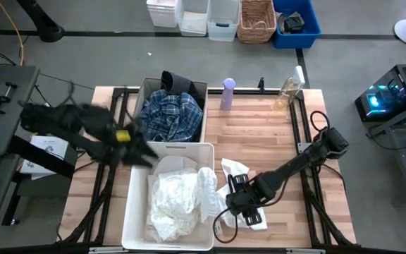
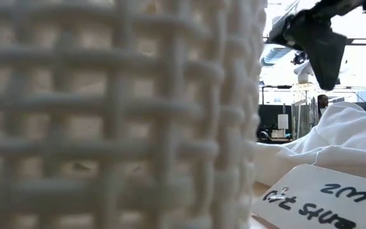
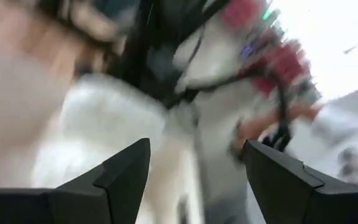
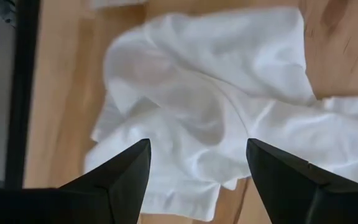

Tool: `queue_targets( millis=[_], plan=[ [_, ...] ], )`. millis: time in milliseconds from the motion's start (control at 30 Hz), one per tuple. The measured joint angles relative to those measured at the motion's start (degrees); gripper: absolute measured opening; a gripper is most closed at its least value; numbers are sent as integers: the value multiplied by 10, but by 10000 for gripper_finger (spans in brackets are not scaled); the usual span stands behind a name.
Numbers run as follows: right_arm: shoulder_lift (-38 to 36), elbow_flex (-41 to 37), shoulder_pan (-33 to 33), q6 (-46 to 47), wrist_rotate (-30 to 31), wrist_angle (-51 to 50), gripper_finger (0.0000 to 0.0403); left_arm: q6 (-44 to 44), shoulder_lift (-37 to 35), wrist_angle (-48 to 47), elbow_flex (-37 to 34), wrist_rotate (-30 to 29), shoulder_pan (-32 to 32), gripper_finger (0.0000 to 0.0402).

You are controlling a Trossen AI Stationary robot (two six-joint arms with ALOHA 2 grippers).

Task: Sort clothes
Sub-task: Put the white underwear into the bottom white laundry organizer

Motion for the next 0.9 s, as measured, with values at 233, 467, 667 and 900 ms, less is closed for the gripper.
queue_targets(
  millis=[233, 467, 667, 900],
  plan=[
    [1, -73, -13, 31, 0, 71, 258, -10, 75, -121, 0, -112, -132, 248],
    [8, -134, -18, 93, 35, 162, 196, -55, 110, -174, -20, -231, -246, 248],
    [9, -153, -14, 160, -10, 129, 19, -183, 64, -155, -71, -352, -347, 248],
    [-104, -17, -22, 215, 131, -96, 6, -283, 14, -171, -107, -521, -439, 247]
  ],
)
